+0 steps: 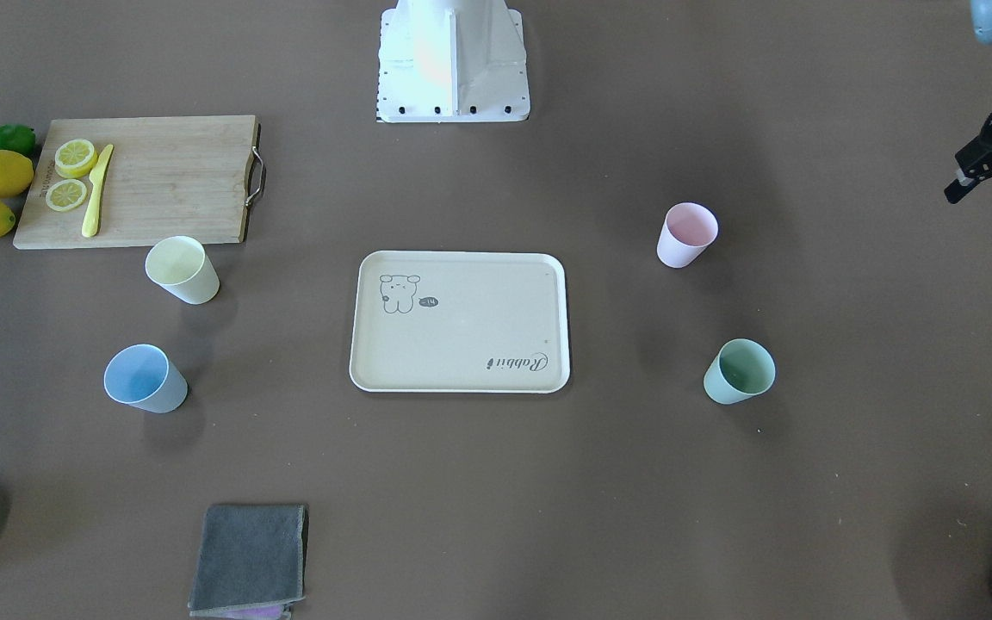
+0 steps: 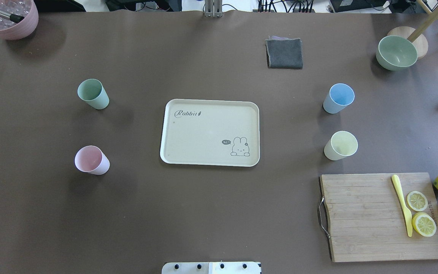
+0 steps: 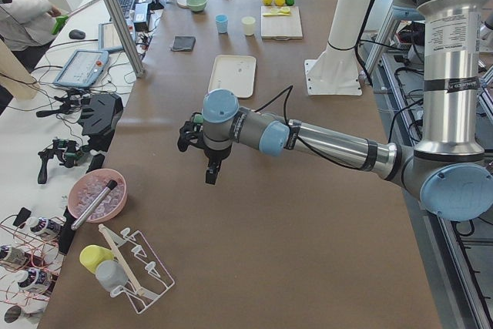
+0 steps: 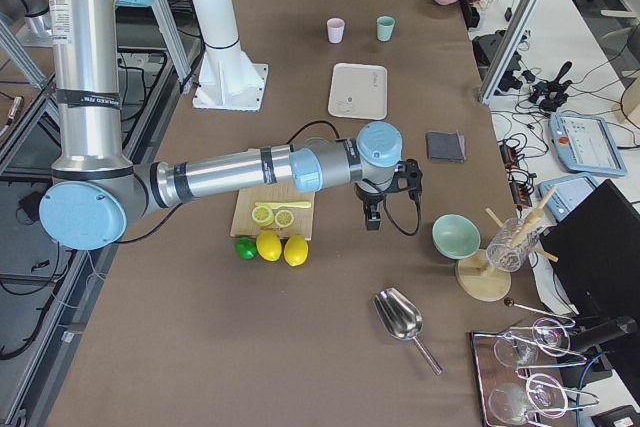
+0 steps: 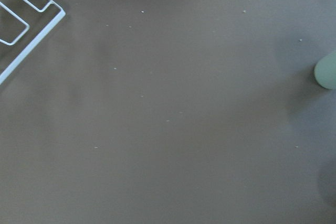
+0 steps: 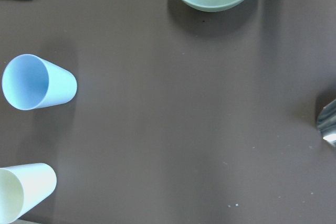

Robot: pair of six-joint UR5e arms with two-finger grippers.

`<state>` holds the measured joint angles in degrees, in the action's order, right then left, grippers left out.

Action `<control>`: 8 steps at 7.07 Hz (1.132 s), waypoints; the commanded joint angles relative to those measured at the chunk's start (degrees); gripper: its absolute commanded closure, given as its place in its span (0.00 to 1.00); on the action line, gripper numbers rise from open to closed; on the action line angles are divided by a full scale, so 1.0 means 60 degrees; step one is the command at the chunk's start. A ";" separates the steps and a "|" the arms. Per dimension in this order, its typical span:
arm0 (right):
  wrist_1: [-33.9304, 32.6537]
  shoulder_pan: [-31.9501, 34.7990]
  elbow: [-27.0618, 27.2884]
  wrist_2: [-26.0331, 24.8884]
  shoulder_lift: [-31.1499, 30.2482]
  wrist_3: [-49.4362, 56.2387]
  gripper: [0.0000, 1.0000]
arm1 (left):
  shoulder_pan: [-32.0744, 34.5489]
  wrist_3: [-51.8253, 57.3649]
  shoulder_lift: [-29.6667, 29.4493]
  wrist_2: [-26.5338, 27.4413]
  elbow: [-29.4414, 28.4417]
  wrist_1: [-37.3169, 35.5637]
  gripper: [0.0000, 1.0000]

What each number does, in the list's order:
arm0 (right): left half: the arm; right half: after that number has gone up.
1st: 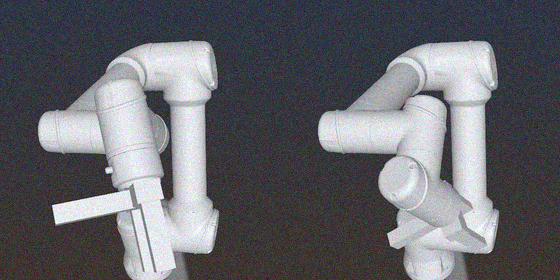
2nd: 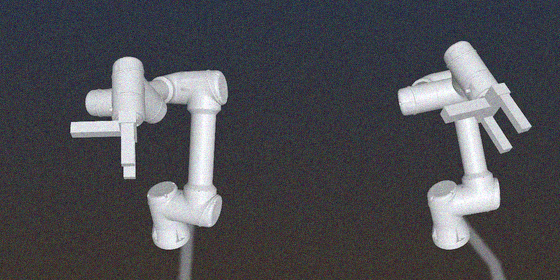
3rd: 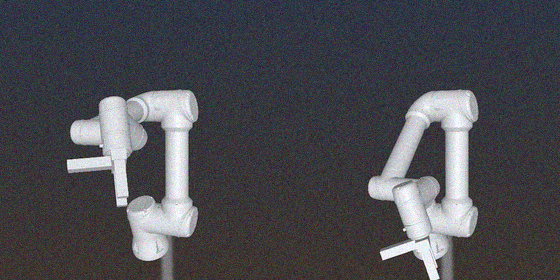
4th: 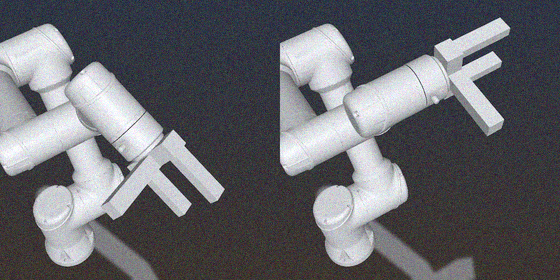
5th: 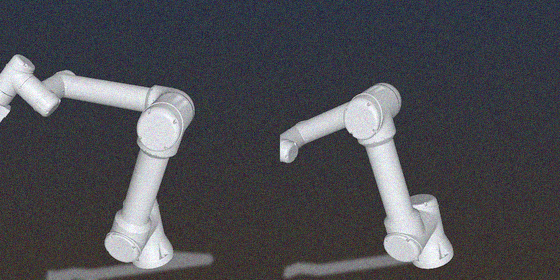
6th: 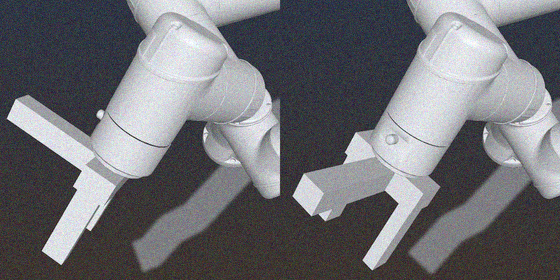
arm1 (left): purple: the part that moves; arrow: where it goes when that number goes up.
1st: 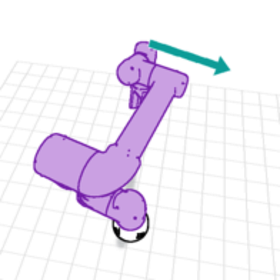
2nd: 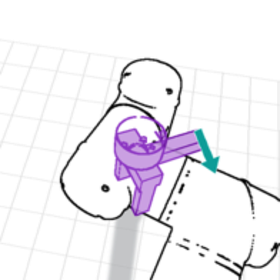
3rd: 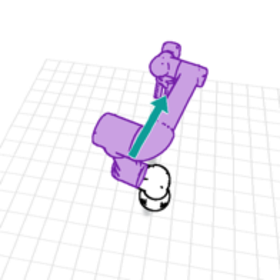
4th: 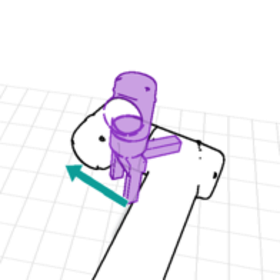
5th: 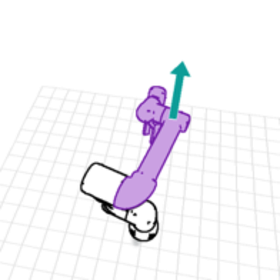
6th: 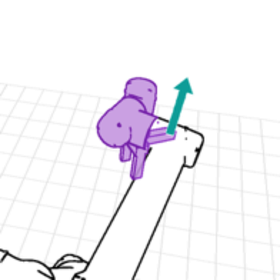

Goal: Place all cups on tray

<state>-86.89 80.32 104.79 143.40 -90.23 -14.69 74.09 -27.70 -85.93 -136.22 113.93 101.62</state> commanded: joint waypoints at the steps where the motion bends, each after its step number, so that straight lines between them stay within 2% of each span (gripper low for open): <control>1: 0.0053 -0.1323 0.0814 -0.0110 0.0053 -0.1661 0.00 | -0.1675 -0.2373 -0.0194 0.0900 0.0289 0.0901 0.02; 4: 0.0053 -0.2790 0.1138 -0.1104 0.0330 -0.2340 0.03 | -0.3712 -0.3861 -0.0794 0.2220 0.0231 0.0935 0.02; 6: 0.0053 -0.3321 0.1095 -0.1385 0.0580 -0.2826 0.06 | -0.4916 -0.4376 -0.1291 0.3027 -0.0161 0.0935 0.05; 7: 0.0039 -0.3468 0.0964 -0.1400 0.0784 -0.2811 0.08 | -0.5226 -0.4435 -0.1424 0.3278 -0.0310 0.0935 0.09; 8: 0.0039 -0.3527 0.0861 -0.1371 0.0989 -0.2826 0.09 | -0.5417 -0.4436 -0.1382 0.3295 -0.0311 0.0935 0.20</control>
<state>-86.63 59.94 110.71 135.17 -85.74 -31.47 43.60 -54.02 -93.95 -117.41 112.57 107.22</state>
